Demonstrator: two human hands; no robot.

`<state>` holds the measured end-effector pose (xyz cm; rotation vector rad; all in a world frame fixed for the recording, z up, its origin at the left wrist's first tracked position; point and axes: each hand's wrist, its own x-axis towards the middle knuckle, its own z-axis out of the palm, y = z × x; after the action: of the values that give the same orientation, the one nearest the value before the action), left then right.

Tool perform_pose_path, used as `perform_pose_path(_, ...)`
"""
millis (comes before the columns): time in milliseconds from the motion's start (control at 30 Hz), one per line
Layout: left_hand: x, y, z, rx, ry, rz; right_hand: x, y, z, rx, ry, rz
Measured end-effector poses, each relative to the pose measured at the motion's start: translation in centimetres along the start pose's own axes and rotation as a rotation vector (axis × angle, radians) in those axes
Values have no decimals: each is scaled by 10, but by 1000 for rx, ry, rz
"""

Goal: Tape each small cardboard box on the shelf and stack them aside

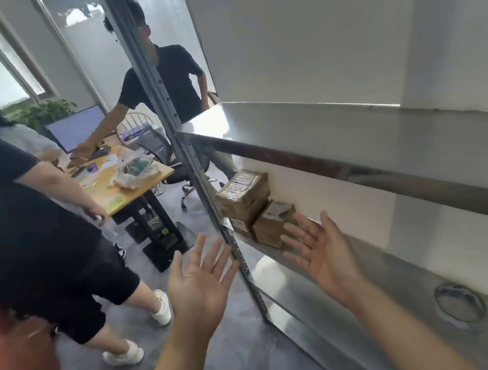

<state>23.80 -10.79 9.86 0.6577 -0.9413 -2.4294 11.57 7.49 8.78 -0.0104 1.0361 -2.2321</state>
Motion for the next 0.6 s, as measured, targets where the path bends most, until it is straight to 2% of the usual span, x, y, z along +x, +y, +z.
perform_pose_path(267,94,37,-4,123,-82,-10,82,-7,17,-70,11,3)
perform_pose_path(600,237,71,-38,265,-203,-86,172,22,44,-285,186,-91)
